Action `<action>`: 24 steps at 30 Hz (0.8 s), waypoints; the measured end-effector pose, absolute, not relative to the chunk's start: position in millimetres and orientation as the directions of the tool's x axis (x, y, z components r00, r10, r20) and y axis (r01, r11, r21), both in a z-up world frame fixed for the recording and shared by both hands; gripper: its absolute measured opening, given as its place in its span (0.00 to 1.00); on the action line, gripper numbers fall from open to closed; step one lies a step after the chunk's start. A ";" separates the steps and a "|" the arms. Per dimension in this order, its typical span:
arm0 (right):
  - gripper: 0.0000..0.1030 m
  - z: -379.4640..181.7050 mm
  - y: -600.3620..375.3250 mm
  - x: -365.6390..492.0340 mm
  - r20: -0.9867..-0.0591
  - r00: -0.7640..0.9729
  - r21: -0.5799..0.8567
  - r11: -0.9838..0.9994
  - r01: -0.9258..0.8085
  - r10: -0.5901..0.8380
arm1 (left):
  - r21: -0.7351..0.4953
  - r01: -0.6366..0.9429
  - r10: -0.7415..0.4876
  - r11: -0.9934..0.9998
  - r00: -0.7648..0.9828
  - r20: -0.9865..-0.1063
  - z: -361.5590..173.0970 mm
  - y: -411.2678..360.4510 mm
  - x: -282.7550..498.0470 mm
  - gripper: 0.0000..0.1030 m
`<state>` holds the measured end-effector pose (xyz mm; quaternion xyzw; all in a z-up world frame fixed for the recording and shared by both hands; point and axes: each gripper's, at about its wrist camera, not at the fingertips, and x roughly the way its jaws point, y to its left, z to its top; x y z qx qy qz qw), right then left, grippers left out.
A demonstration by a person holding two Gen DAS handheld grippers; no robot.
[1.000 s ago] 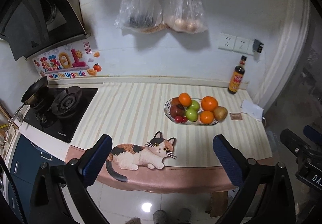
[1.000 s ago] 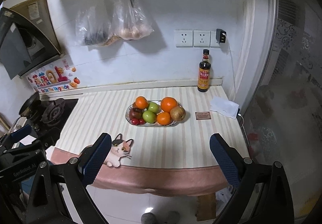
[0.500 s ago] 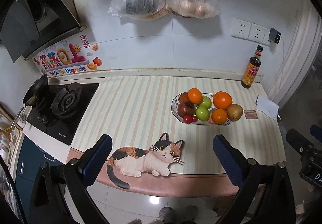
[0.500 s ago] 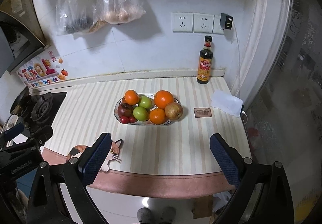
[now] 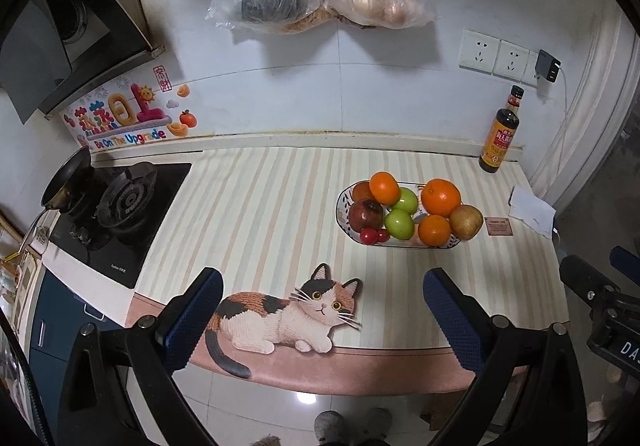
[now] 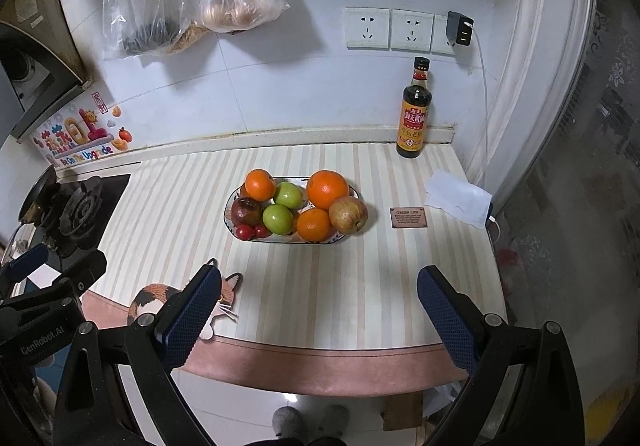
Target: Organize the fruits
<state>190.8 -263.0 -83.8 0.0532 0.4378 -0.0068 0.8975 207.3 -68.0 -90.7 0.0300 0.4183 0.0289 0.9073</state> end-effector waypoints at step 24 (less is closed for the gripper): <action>0.98 -72.0 -259.9 177.9 -0.779 0.625 0.099 0.994 0.041 0.051 | 0.078 -0.022 0.072 0.997 0.666 -0.743 -80.4 -72.1 198.9 1.00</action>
